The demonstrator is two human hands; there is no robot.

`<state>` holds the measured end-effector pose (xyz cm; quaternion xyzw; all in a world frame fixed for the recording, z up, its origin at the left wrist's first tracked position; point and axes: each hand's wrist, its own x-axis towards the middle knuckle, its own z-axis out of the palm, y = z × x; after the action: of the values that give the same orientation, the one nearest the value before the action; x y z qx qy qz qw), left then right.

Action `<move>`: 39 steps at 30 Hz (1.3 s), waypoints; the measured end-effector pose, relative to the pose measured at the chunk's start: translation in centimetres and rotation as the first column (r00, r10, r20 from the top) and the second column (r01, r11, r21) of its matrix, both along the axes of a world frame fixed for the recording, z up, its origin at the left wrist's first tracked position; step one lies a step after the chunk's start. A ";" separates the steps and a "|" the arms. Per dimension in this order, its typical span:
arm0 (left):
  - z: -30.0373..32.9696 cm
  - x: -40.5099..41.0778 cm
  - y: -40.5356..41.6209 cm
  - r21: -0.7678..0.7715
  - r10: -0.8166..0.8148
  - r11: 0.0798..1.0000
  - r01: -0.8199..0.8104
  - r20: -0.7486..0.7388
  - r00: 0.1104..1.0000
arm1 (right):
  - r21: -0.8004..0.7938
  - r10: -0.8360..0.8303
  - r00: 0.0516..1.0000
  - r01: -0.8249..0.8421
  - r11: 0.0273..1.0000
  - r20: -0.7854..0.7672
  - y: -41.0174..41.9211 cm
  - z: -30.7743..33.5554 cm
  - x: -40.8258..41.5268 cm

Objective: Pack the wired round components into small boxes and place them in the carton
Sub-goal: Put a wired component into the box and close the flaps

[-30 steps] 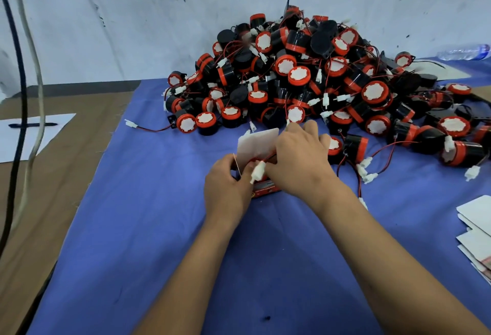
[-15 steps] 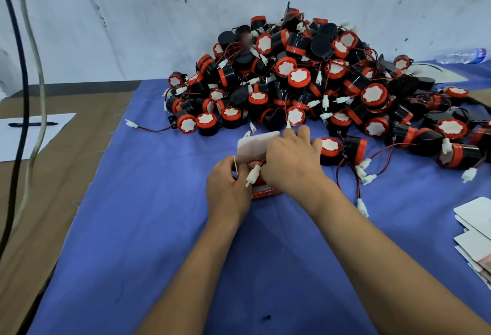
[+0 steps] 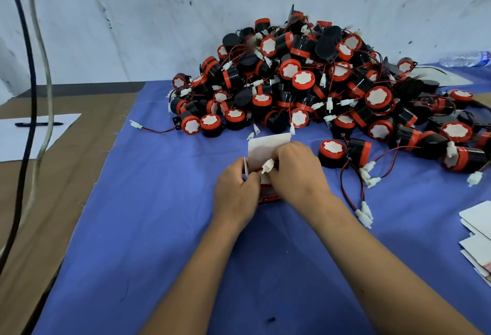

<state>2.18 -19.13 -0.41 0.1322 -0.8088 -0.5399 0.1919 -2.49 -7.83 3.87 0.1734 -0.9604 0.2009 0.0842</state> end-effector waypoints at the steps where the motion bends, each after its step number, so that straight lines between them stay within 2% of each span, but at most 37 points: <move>1: 0.1 0.0 0.0 0.000 -0.001 1.000 0.001 -0.011 1.000 | -0.021 -0.002 1.000 0.002 1.000 0.025 0.1 0.0 -0.1; 4: 0.3 0.1 0.0 0.035 -0.021 0.999 0.022 -0.044 0.999 | -0.077 0.002 0.998 0.003 0.997 0.062 0.9 0.4 -0.5; 7: 0.1 -0.2 -0.3 0.066 -0.050 0.996 0.053 -0.042 0.998 | -0.139 0.040 0.983 -0.015 0.990 0.181 1.6 1.3 -0.7; 9: -0.1 -0.3 -0.4 0.049 -0.053 0.997 0.055 -0.028 0.998 | -0.098 0.053 0.975 -0.033 0.995 0.217 2.0 1.9 -0.5; 11: -0.2 -0.3 -0.4 0.056 -0.049 0.997 0.050 -0.022 0.999 | 0.083 0.042 0.993 -0.051 0.995 0.107 2.3 2.4 -0.1; 12: -0.2 -0.4 -0.4 0.065 -0.040 0.997 0.041 -0.019 0.999 | 0.188 0.031 0.999 -0.025 0.982 -0.028 2.5 2.6 0.2; 13: -0.2 -0.4 -0.5 0.073 -0.029 0.997 0.030 -0.016 0.999 | 0.226 0.026 0.984 0.015 0.974 -0.177 2.7 2.8 0.4; 14: -0.2 -0.4 -0.5 0.082 -0.018 0.996 0.019 -0.014 1.000 | 0.207 0.025 0.956 0.038 0.978 -0.292 2.8 3.1 0.5; 16: -0.2 -0.4 -0.6 0.106 -0.005 0.994 0.007 -0.019 1.000 | 0.068 0.038 0.934 -0.015 0.998 -0.355 3.0 3.6 0.7; 18: -0.2 -0.4 -0.5 0.123 0.008 0.992 -0.005 -0.027 1.000 | -0.036 0.080 0.961 -0.092 0.995 -0.263 2.9 3.8 0.6; 22: -0.2 -0.4 0.0 0.102 -0.004 0.995 0.007 -0.032 0.999 | 0.024 0.083 0.989 -0.081 0.996 -0.120 2.1 3.4 0.7; 29: -0.4 -0.8 -0.1 0.114 0.007 0.994 -0.003 -0.039 0.999 | 0.051 0.015 0.993 -0.009 0.999 -0.120 1.6 3.2 1.6; 34: -0.7 -0.9 0.3 0.204 -0.006 0.979 0.016 -0.050 0.999 | 0.120 -0.006 0.996 0.017 0.993 -0.091 -0.1 3.0 3.0; 39: -0.7 -0.9 0.2 0.216 -0.016 0.976 0.027 -0.054 0.998 | 0.150 -0.049 0.995 0.061 0.987 -0.086 -1.9 2.2 3.7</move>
<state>1.24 -18.94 -1.14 0.1296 -0.7412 -0.6302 0.1915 1.18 -9.74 6.09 0.1609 -0.9731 0.1174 0.1157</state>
